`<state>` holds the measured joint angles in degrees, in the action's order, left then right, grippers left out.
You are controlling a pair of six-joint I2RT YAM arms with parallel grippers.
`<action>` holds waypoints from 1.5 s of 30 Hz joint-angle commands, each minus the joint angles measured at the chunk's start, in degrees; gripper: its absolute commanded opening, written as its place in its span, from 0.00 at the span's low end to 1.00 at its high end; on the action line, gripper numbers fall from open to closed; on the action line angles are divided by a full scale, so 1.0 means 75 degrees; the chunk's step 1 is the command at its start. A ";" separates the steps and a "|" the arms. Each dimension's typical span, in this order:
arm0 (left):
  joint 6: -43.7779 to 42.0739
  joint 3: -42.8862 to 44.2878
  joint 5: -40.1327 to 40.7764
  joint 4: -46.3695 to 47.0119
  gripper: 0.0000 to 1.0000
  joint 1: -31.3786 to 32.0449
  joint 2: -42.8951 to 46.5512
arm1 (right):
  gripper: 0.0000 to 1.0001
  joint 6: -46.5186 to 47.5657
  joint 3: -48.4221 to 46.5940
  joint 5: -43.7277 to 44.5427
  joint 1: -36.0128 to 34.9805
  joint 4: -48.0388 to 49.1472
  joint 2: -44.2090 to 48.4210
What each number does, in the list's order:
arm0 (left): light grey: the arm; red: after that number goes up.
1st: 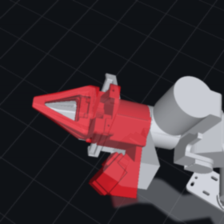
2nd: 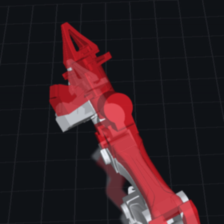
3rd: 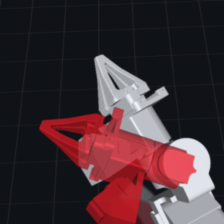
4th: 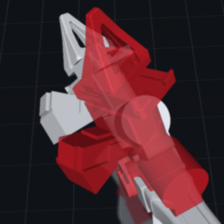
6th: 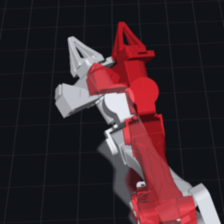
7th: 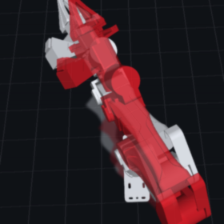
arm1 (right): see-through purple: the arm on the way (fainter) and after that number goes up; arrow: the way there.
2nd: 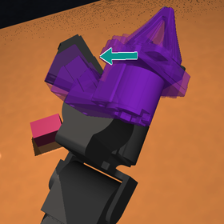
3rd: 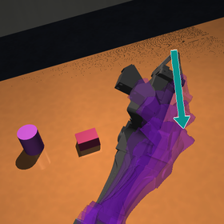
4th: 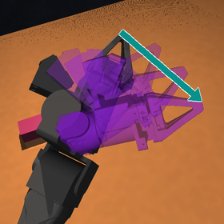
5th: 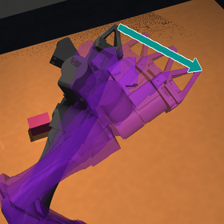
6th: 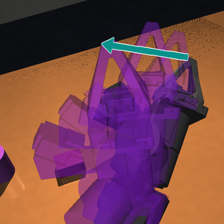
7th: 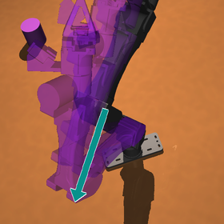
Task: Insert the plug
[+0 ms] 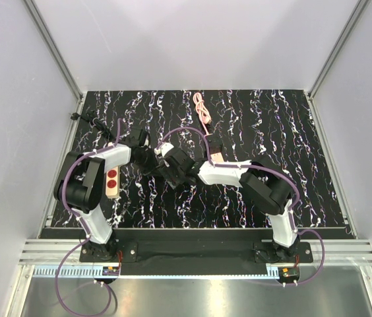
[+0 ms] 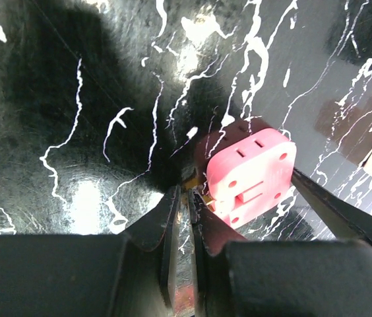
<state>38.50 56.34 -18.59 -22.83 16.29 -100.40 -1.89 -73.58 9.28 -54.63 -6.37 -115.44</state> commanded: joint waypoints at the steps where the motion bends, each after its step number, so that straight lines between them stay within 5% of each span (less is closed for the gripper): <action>1: 0.0093 -0.0105 0.0006 0.0056 0.13 0.0031 0.0332 | 0.69 0.0205 0.0155 0.0706 -0.0157 -0.0158 -0.0323; 7: 0.0012 -0.0059 0.0099 -0.0049 0.13 0.0007 0.0437 | 0.55 -0.0018 0.0260 0.0709 -0.0204 -0.0170 -0.0300; 14: -0.0797 0.0480 0.0124 -0.0753 0.52 -0.0391 0.1058 | 0.21 0.0720 0.0740 0.0544 -0.0192 0.0227 0.0332; 20: -0.1464 0.0504 -0.1328 -0.0800 0.60 -0.0860 0.1188 | 0.06 0.1177 0.1291 0.0205 -0.0192 0.0779 0.1083; 32: -0.2145 0.0633 -0.3543 -0.0753 0.54 -0.0767 0.0696 | 0.03 0.1225 0.1982 -0.1166 -0.0192 0.1599 0.2558; 40: -0.2157 0.0587 -0.4036 -0.0613 0.52 -0.0462 0.0484 | 0.02 0.1072 0.2053 -0.1553 -0.0204 0.1635 0.2993; 45: -0.2052 0.0446 -0.4271 -0.0495 0.41 -0.0345 0.0426 | 0.02 0.1026 0.2065 -0.1496 -0.0192 0.1716 0.3040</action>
<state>23.29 59.24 -46.48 -28.25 13.02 -96.53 6.24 -58.15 -1.21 -55.77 2.33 -95.31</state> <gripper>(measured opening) 0.425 0.634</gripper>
